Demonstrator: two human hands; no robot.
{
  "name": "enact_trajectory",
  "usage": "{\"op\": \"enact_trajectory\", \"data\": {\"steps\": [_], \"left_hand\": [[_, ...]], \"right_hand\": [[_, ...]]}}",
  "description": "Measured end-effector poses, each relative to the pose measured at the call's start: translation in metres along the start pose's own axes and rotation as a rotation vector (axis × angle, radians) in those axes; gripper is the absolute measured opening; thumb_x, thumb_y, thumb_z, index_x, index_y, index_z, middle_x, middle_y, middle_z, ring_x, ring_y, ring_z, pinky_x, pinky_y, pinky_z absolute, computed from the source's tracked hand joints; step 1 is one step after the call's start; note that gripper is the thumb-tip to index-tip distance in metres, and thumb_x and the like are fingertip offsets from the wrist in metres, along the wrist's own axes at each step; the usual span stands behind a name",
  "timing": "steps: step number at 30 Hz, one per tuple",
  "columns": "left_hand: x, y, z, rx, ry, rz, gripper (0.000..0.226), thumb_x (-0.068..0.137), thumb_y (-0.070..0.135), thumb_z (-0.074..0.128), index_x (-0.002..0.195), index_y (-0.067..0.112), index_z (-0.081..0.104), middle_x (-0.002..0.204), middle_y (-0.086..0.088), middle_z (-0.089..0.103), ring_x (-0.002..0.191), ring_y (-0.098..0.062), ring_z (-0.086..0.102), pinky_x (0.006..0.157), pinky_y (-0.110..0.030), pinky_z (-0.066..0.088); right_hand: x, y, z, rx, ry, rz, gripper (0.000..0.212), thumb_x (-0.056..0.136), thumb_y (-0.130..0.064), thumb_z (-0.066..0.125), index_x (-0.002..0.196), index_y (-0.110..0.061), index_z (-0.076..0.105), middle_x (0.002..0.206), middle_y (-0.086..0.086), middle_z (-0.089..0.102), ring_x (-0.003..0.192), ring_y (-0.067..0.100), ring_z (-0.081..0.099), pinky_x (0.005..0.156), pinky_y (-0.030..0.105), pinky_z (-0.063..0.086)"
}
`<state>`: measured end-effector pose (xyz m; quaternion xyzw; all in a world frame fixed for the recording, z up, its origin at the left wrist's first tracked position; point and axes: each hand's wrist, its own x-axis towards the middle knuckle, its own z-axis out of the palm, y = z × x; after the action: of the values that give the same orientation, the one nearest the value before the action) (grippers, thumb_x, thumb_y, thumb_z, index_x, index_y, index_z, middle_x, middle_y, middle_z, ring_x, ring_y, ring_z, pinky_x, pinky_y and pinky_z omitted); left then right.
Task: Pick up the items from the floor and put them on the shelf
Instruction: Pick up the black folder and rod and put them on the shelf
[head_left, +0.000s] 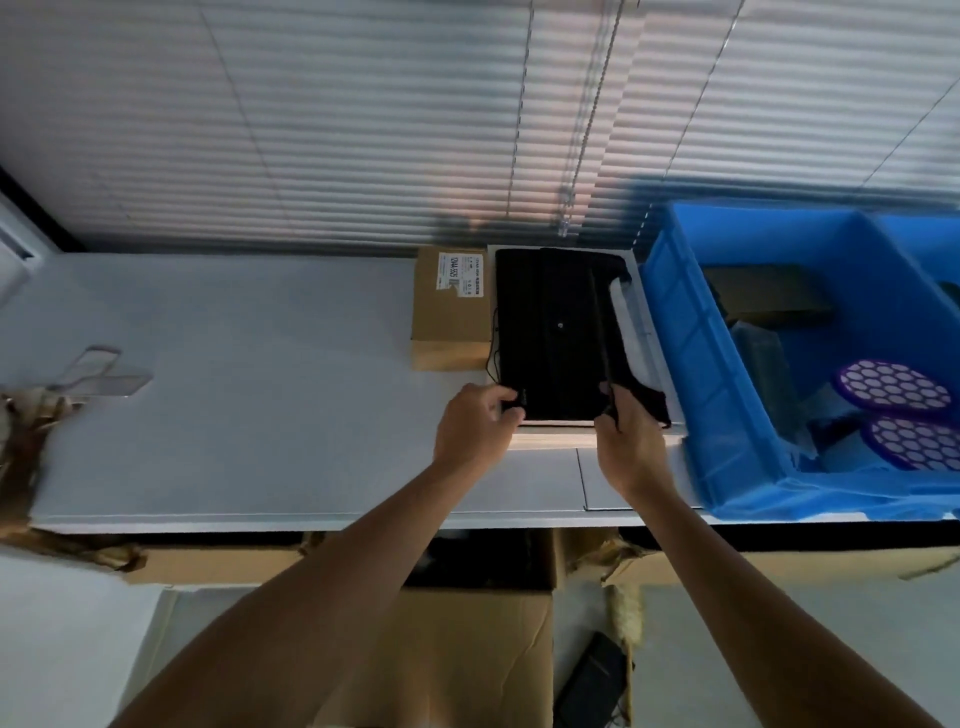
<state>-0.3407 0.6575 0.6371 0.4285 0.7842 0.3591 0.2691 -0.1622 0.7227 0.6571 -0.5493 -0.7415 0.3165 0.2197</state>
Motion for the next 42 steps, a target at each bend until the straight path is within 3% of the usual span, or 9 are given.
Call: {"op": "enact_trajectory", "data": {"steps": [2, 5, 9, 12, 16, 23, 31, 37, 42], "left_hand": [[-0.012, 0.004, -0.017, -0.159, -0.116, -0.080, 0.026, 0.090, 0.041, 0.063, 0.106, 0.024, 0.074, 0.097, 0.008, 0.069, 0.088, -0.006, 0.065, 0.074, -0.022, 0.049], [-0.013, -0.009, -0.047, -0.330, -0.115, -0.238, 0.027, 0.087, 0.043, 0.062, 0.071, 0.023, 0.071, 0.075, 0.000, 0.071, 0.076, -0.017, 0.068, 0.065, -0.029, 0.045], [0.006, -0.046, -0.098, -0.366, 0.028, -0.404, 0.013, 0.081, 0.020, 0.068, 0.068, 0.020, 0.072, 0.077, -0.009, 0.075, 0.074, -0.023, 0.069, 0.066, -0.033, 0.049], [0.040, -0.069, -0.131, -0.321, 0.042, -0.472, 0.010, 0.083, 0.013, 0.067, 0.073, 0.012, 0.069, 0.068, -0.005, 0.070, 0.065, -0.019, 0.065, 0.066, -0.032, 0.050], [0.099, -0.099, -0.147, -0.142, 0.028, -0.526, 0.016, 0.085, 0.012, 0.068, 0.072, 0.006, 0.062, 0.070, -0.011, 0.068, 0.060, -0.022, 0.064, 0.064, -0.033, 0.055], [0.158, -0.123, -0.113, 0.128, -0.048, -0.442, 0.018, 0.085, 0.021, 0.069, 0.083, 0.003, 0.068, 0.077, -0.011, 0.071, 0.064, -0.023, 0.068, 0.060, -0.029, 0.055], [0.156, -0.116, -0.090, 0.273, -0.024, -0.280, 0.033, 0.080, 0.038, 0.077, 0.095, 0.009, 0.076, 0.100, -0.013, 0.074, 0.097, -0.030, 0.069, 0.068, -0.028, 0.043], [0.145, -0.119, -0.089, 0.245, -0.014, -0.252, 0.032, 0.082, 0.042, 0.072, 0.090, 0.011, 0.077, 0.093, -0.011, 0.074, 0.096, -0.030, 0.069, 0.074, -0.030, 0.049], [0.128, -0.120, -0.093, 0.238, -0.020, -0.270, 0.029, 0.085, 0.040, 0.071, 0.086, 0.011, 0.067, 0.076, -0.004, 0.060, 0.078, -0.025, 0.058, 0.068, -0.029, 0.044]], "right_hand": [[-0.012, -0.028, 0.022, 0.056, -0.084, -0.122, 0.036, 0.099, -0.009, 0.044, 0.134, -0.016, 0.051, 0.091, -0.009, 0.060, 0.075, 0.008, 0.056, 0.066, 0.020, 0.042], [-0.024, -0.067, 0.068, 0.091, -0.242, -0.209, 0.043, 0.098, -0.008, 0.047, 0.140, -0.019, 0.044, 0.099, -0.008, 0.061, 0.077, 0.005, 0.059, 0.060, 0.012, 0.042], [-0.033, -0.119, 0.123, 0.148, -0.356, -0.208, 0.041, 0.099, -0.017, 0.048, 0.139, -0.022, 0.039, 0.108, 0.000, 0.067, 0.074, 0.011, 0.063, 0.060, 0.024, 0.046], [-0.034, -0.138, 0.142, 0.184, -0.340, -0.113, 0.056, 0.098, -0.034, 0.051, 0.149, -0.022, 0.031, 0.125, -0.003, 0.057, 0.089, 0.014, 0.067, 0.075, 0.030, 0.054], [-0.026, -0.094, 0.143, -0.002, -0.158, 0.012, 0.039, 0.095, -0.034, 0.055, 0.133, -0.023, 0.055, 0.118, 0.000, 0.064, 0.103, 0.018, 0.064, 0.087, 0.034, 0.053], [-0.050, 0.022, 0.123, -0.501, 0.021, 0.182, 0.043, 0.091, -0.033, 0.059, 0.132, -0.020, 0.054, 0.136, 0.009, 0.048, 0.121, 0.027, 0.047, 0.095, 0.043, 0.047], [-0.075, 0.045, 0.129, -0.492, 0.099, 0.098, 0.044, 0.088, -0.035, 0.060, 0.129, -0.021, 0.053, 0.137, 0.008, 0.048, 0.124, 0.028, 0.046, 0.096, 0.048, 0.049], [-0.077, 0.038, 0.126, -0.456, 0.076, 0.128, 0.046, 0.089, -0.035, 0.060, 0.132, -0.020, 0.054, 0.139, 0.008, 0.046, 0.128, 0.029, 0.044, 0.100, 0.049, 0.046], [-0.079, 0.036, 0.121, -0.461, 0.038, 0.144, 0.047, 0.089, -0.038, 0.058, 0.133, -0.022, 0.053, 0.142, 0.006, 0.044, 0.131, 0.028, 0.042, 0.103, 0.049, 0.044]]}}
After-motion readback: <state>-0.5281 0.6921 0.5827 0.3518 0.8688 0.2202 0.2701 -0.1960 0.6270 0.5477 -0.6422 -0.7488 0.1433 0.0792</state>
